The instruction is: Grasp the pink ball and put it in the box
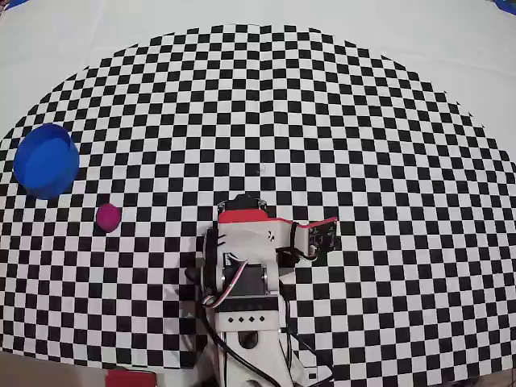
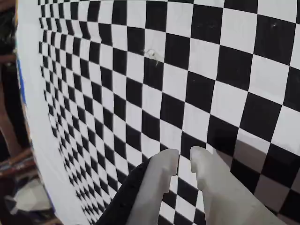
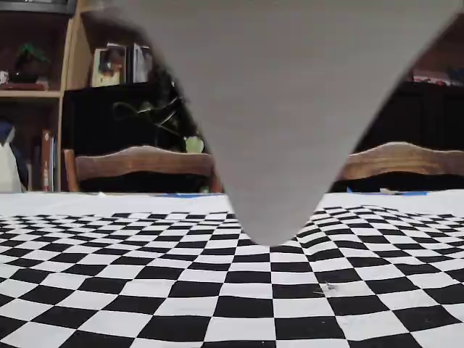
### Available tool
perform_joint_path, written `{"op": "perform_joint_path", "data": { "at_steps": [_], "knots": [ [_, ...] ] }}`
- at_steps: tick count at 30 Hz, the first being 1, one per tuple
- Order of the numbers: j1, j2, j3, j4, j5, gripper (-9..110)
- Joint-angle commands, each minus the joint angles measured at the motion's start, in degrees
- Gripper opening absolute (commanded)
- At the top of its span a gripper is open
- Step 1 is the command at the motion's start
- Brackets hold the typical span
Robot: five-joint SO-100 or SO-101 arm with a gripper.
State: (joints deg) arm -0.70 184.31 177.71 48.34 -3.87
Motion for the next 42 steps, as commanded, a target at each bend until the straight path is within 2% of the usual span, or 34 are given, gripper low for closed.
{"op": "perform_joint_path", "data": {
  "at_steps": [1, 39, 42],
  "knots": [
    [-0.09, 2.02, -0.09, 0.35, -0.09, 0],
    [-0.09, 1.93, -0.09, 0.35, -0.09, 1],
    [0.26, 1.23, 0.35, -2.90, -0.62, 1]
  ]
}}
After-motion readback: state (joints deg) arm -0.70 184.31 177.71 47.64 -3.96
